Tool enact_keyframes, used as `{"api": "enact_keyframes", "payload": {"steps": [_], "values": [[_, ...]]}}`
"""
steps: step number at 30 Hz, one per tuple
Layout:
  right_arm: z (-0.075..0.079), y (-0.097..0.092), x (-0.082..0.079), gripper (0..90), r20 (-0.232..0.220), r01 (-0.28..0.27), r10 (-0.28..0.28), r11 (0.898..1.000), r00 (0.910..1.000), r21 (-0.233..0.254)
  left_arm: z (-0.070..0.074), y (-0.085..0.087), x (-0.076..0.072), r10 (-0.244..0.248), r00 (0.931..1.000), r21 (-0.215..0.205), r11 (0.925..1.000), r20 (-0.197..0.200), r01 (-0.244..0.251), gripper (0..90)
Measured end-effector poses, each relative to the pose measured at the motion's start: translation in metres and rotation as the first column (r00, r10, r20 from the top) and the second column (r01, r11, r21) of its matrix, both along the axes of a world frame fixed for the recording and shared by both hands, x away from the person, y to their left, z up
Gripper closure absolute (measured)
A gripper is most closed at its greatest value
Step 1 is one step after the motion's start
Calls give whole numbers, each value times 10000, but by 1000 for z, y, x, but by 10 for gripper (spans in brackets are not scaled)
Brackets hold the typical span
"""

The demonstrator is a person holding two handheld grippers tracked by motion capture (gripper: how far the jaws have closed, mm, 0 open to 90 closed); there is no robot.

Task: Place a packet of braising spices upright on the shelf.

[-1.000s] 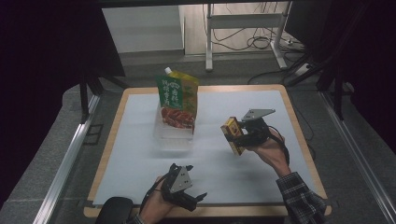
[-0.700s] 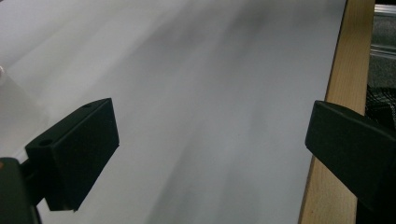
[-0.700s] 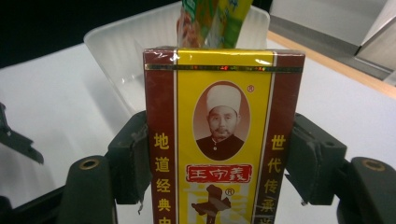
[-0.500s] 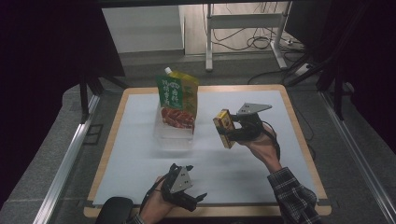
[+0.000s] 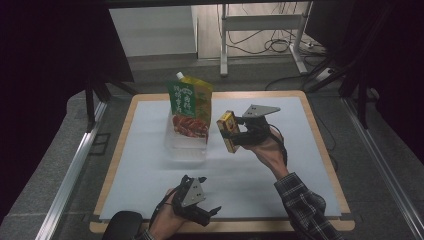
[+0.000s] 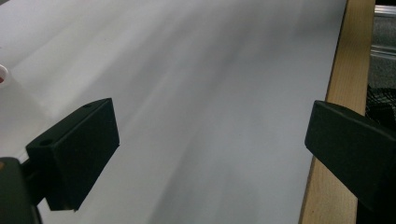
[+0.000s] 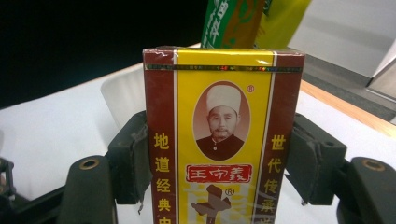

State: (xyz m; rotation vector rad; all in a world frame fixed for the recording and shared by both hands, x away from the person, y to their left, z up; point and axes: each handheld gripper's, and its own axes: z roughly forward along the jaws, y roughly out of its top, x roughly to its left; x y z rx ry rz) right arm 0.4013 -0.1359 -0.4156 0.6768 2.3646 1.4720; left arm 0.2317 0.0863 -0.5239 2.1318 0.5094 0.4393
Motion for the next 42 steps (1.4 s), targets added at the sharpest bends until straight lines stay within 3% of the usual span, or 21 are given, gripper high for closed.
{"api": "enact_keyframes", "payload": {"steps": [22,37,42], "values": [[0,53,15,321,261,-759,740,9938,9969,812,0,-1,-1,-22,10000,-88,10000,12,22,28],[-6,91,23,321,572,-1120,1070,9894,9926,925,1,-1,-1,-52,10000,-91,9999,10,52,28],[-12,101,26,321,477,-1166,1125,9887,9925,944,1,-1,-1,-80,10000,-72,9999,31,80,28]]}}
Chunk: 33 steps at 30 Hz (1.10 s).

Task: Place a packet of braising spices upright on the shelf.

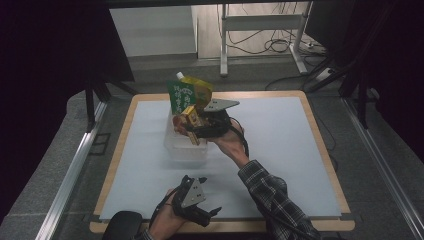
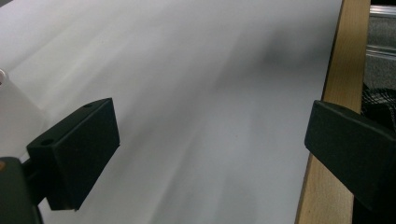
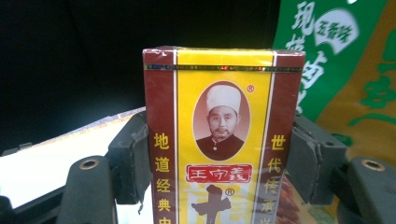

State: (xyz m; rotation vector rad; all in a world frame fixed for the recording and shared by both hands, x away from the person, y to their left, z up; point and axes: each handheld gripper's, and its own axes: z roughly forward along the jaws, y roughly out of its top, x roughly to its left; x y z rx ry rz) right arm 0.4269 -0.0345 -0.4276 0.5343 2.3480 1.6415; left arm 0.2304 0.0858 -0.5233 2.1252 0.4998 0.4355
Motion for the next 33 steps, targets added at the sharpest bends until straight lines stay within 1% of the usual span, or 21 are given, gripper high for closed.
{"api": "enact_keyframes", "payload": {"steps": [5,12,15,23,27,29,31,33], "values": [[-7,10,2,321,-98,-53,53,10000,9999,-16,0,0,0,-12,10000,2,10000,2,12,29],[-16,21,-1,321,-306,-344,347,9993,9989,117,0,0,0,-8,10000,7,10000,2,8,30],[-20,24,-3,322,-262,-310,311,9995,9992,17,0,0,0,-27,10000,27,10000,7,27,30],[-34,20,-3,323,-628,-76,59,9996,9980,-277,0,0,0,-49,10000,46,10000,12,49,32],[-39,16,-2,324,-915,26,-70,9989,9958,-474,0,0,0,-60,10000,55,10000,15,60,32],[-42,13,-1,324,-1189,148,-210,9985,9927,-525,-1,-1,0,-64,10000,51,10000,6,64,32],[-45,11,-2,325,-1254,193,-278,9975,9917,-683,-1,-1,0,-81,10000,72,9999,8,80,32],[-48,9,-3,326,-1196,192,-293,9962,9924,-849,-1,-1,0,-94,10000,89,9999,5,94,32]]}}
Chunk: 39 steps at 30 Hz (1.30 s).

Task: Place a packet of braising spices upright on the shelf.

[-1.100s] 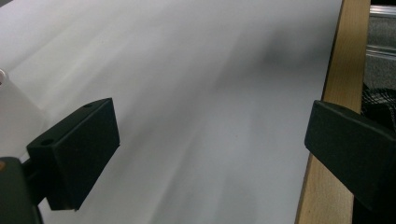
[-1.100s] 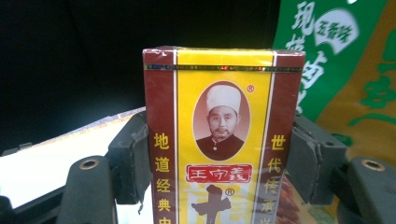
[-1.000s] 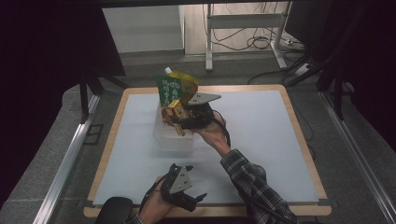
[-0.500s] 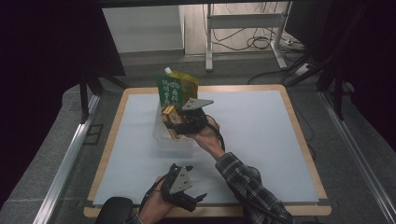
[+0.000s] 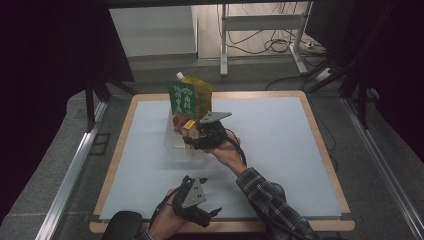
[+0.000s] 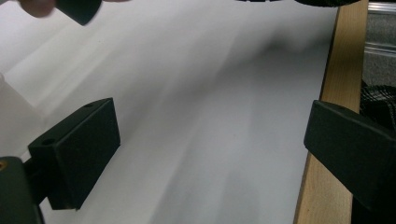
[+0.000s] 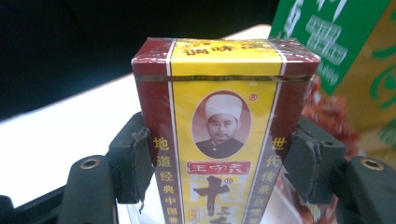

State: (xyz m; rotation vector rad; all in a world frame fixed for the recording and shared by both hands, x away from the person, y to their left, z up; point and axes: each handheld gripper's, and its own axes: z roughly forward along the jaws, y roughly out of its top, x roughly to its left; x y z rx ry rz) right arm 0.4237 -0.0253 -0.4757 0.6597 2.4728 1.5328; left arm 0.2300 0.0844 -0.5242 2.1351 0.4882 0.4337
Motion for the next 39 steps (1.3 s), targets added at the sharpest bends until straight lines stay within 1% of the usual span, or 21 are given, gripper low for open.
{"api": "enact_keyframes", "payload": {"steps": [1,2,4,5,7,9,11,14,17,20,27,29,30,31,32,34,35,39], "values": [[-3,0,-1,327,10,21,-21,9999,10000,-129,0,0,0,0,10000,2,10000,2,0,33],[-4,-1,-2,327,8,47,-47,9999,10000,-106,0,0,0,-4,10000,9,10000,0,4,33],[-7,-2,-1,328,-138,126,-128,9998,9998,-158,0,-1,0,-20,10000,11,10000,-7,20,33],[-9,-2,-1,328,-288,200,-205,9996,9994,-197,0,-1,0,-25,10000,11,10000,-9,25,33],[-12,-2,-1,329,-404,237,-256,9986,9989,-473,-1,-1,0,-35,10000,27,10000,-18,35,33],[-15,0,-5,329,-201,257,-272,9969,9994,-742,-1,-1,0,-43,10000,37,10000,-13,43,33],[-17,0,-3,329,-398,303,-329,9974,9987,-656,0,-2,-1,-54,10000,42,10000,10,54,34],[-18,-1,-2,329,-448,295,-321,9979,9985,-575,-1,-2,-1,-80,10000,74,9999,17,80,34],[-16,0,-1,320,-451,246,-280,9970,9986,-737,0,-1,0,-53,10000,59,10000,12,53,35],[-15,0,-1,311,-422,231,-265,9967,9988,-779,0,0,0,-11,10000,4,10000,8,11,35],[-10,2,2,201,-389,344,-389,9935,9985,-1085,0,-1,0,-34,10000,32,10000,10,34,35],[-9,1,1,192,-377,292,-335,9937,9987,-1080,0,-1,0,-32,10000,25,10000,2,32,35],[-6,0,1,171,-377,232,-272,9945,9989,-1025,0,-1,0,-34,10000,25,10000,6,34,35],[-6,0,1,171,-377,232,-272,9945,9989,-1025,0,-1,0,-36,10000,20,10000,6,36,35],[-4,0,0,148,-385,196,-235,9948,9990,-996,0,-1,0,-40,10000,34,10000,8,40,35],[-3,0,-1,132,-428,159,-200,9953,9989,-956,-1,-1,0,-45,10000,54,10000,11,45,35],[-1,0,-1,108,-457,117,-162,9952,9988,-971,-1,-1,0,-47,10000,49,10000,9,47,35],[2,-1,-3,83,-490,-11,-43,9940,9988,-1091,-1,-1,0,-41,10000,31,10000,7,41,35]]}}
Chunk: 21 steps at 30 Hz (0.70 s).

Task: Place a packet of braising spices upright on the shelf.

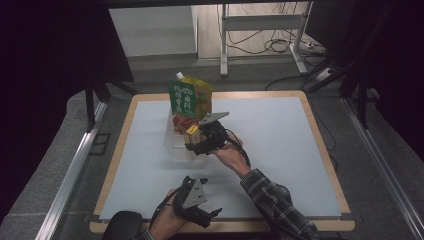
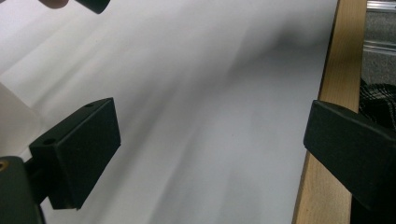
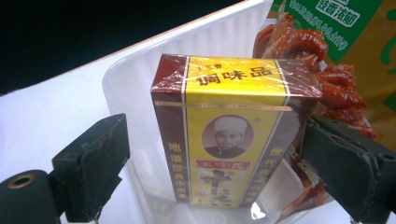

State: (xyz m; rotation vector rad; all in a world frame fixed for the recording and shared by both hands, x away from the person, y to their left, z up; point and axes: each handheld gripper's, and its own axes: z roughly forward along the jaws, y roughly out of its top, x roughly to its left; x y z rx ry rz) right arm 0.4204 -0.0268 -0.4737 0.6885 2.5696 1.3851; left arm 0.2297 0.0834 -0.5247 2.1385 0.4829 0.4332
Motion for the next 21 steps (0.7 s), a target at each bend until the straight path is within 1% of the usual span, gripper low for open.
{"api": "enact_keyframes", "payload": {"steps": [8,14,21], "values": [[5,-4,-5,61,197,-120,127,9993,9997,-351,0,0,0,-3,10000,-5,10000,-5,3,35],[13,-10,-8,55,337,-94,105,9994,9994,-328,0,0,0,9,10000,-35,10000,1,-9,34],[17,-18,-10,53,467,-80,105,9985,9989,-533,0,0,0,50,10000,-102,9999,-6,-50,33]]}}
